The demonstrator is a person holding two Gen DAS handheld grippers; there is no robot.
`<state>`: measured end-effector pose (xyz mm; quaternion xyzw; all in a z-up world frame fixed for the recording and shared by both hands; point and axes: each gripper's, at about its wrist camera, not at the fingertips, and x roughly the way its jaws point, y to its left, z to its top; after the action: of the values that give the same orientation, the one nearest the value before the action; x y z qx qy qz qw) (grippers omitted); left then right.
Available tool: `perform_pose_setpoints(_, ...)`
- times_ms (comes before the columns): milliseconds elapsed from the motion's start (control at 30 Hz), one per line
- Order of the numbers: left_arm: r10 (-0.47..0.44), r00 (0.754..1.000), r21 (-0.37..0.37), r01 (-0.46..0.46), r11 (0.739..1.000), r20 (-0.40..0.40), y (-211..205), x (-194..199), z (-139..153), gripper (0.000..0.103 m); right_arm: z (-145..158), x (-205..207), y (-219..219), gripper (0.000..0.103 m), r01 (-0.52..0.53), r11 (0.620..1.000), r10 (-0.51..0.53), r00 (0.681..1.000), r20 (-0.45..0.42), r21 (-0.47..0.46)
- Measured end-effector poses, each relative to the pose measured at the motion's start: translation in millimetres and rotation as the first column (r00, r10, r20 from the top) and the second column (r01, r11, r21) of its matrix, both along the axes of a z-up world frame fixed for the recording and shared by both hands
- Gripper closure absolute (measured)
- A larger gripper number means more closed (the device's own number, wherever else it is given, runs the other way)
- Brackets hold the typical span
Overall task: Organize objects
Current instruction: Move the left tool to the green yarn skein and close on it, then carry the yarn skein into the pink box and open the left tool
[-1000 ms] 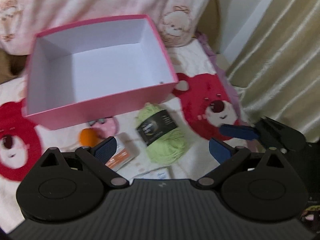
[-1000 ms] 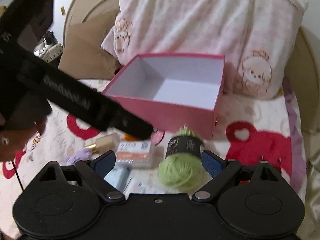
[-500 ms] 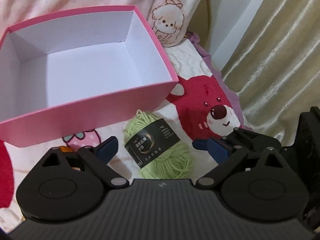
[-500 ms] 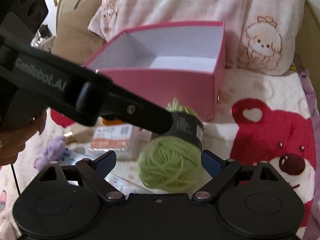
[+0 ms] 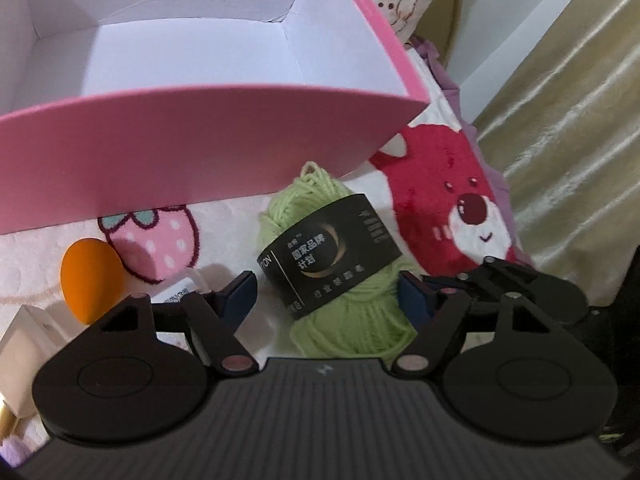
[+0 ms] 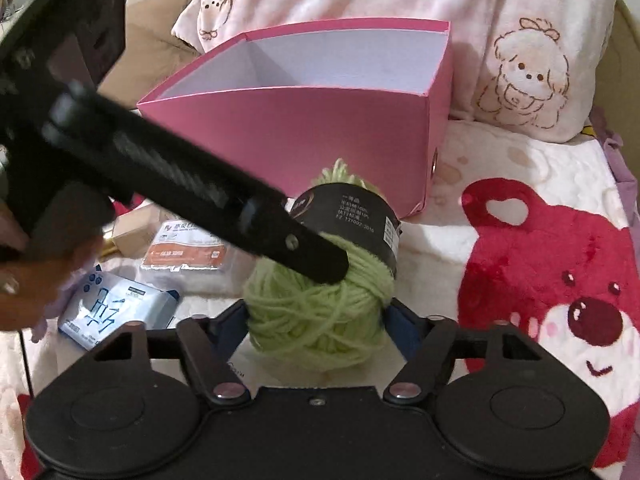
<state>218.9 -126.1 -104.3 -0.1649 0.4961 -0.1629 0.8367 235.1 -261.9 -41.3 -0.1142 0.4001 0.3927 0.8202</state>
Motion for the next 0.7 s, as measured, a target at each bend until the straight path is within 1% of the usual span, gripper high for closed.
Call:
perform_pose_setpoints(33, -0.002, 1.000, -0.006, 0.002, 1.000, 0.001, 0, -1, -1, 0.028, -1, 0, 1, 0.032, 0.001, 1.000, -0.001, 1.000, 0.003, -0.003)
perform_pose_setpoints(67, -0.007, 1.000, -0.008, 0.007, 1.000, 0.007, -1, -2, -3, 0.032, -2, 0, 2, 0.034, -0.001, 1.000, 0.001, 1.000, 0.001, -0.006)
perform_pose_setpoints(100, -0.019, 1.000, -0.015, 0.019, 1.000, 0.017, -3, -3, -3, 0.038, -2, -1, 2, 0.037, 0.002, 1.000, -0.002, 1.000, 0.001, -0.013)
perform_pose_setpoints(133, -0.025, 0.999, -0.016, 0.025, 1.000, 0.029, -5, -5, -3, 0.038, -2, -1, 3, 0.038, 0.005, 1.000, -0.005, 1.000, 0.001, -0.012)
perform_pose_setpoints(200, -0.029, 0.998, 0.004, 0.029, 1.000, 0.053, -9, -9, -1, 0.042, 0, -3, 2, 0.042, 0.009, 1.000, -0.009, 1.000, 0.004, -0.005)
perform_pose_setpoints(267, -0.037, 0.997, 0.020, 0.036, 0.999, 0.067, -14, -13, 3, 0.044, 2, -6, 0, 0.044, 0.016, 1.000, -0.016, 1.000, 0.005, -0.004)
perform_pose_setpoints(333, -0.043, 0.996, 0.028, 0.041, 0.999, 0.080, -17, -17, 7, 0.044, 7, -11, 1, 0.044, 0.018, 1.000, -0.018, 1.000, 0.022, -0.006)
perform_pose_setpoints(433, -0.051, 0.995, 0.035, 0.048, 0.998, 0.089, -17, -23, 17, 0.045, 16, -16, -2, 0.045, 0.024, 1.000, -0.024, 1.000, 0.013, 0.015)
perform_pose_setpoints(567, -0.038, 0.995, -0.003, 0.038, 0.999, 0.094, -6, -32, 36, 0.044, 37, -26, -5, 0.045, 0.007, 0.999, -0.009, 0.999, 0.041, 0.054)
perform_pose_setpoints(700, -0.039, 0.994, -0.020, 0.042, 0.999, 0.106, 5, -39, 60, 0.044, 61, -38, -7, 0.045, -0.014, 0.994, 0.005, 0.996, 0.089, 0.104)
